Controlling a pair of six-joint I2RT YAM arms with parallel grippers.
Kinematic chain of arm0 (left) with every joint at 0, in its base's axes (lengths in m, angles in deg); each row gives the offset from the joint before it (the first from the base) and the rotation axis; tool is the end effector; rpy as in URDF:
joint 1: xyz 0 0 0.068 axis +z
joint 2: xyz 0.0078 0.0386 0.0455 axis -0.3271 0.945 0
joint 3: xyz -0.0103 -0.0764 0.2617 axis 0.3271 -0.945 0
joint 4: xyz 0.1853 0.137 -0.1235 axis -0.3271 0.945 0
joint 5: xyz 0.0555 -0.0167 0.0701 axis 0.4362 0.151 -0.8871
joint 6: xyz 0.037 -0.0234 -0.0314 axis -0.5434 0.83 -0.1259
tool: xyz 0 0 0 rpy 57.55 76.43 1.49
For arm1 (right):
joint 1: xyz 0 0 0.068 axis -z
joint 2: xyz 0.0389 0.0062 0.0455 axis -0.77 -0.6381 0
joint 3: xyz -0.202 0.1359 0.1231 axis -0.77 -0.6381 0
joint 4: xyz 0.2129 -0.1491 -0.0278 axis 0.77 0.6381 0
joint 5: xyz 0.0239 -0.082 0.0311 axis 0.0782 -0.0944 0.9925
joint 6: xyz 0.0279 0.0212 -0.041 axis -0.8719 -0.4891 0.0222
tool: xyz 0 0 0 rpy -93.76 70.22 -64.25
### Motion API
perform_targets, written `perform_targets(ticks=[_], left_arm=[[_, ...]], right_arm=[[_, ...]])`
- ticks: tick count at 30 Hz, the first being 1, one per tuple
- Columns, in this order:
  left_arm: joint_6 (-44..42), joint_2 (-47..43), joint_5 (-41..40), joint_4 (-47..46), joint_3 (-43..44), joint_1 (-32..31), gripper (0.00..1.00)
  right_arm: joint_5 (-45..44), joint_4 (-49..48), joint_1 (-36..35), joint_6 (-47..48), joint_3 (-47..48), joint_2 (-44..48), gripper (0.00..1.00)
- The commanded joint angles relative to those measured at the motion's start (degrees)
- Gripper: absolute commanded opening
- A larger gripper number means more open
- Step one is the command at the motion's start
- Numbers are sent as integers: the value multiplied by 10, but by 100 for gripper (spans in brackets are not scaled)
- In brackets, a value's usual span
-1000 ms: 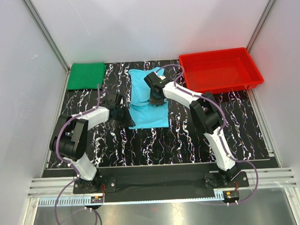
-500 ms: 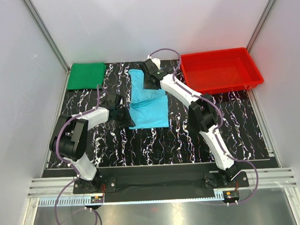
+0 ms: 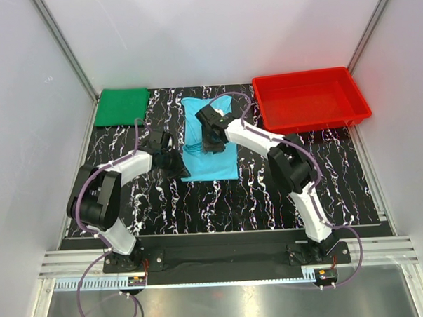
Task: Fold and stack the t-shirts
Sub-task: Fold the tshirt
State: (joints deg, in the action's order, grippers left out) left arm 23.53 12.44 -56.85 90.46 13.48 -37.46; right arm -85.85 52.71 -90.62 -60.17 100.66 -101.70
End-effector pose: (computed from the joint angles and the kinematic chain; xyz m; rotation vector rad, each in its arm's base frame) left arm 0.2960 -0.1094 0.1618 -0.3829 2.7447 -0.7009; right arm 0.3775 0.3146 0.1894 -0.1186 2.6515 0.2985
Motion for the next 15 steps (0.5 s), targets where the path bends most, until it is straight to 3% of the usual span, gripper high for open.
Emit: perform_targets(ticks=[1,9,15], left_arm=[[4,0,14,-23,-6,5,20],[9,3,13,-30,-23,12,19],[23,-2,18,-50,-60,11,18]], right_arm=[[22,-34,-19,-16,27,-1,42],[-15,-43,-20,-3,103,-60,43],[-43,-14,-11,42,270,-138,44]])
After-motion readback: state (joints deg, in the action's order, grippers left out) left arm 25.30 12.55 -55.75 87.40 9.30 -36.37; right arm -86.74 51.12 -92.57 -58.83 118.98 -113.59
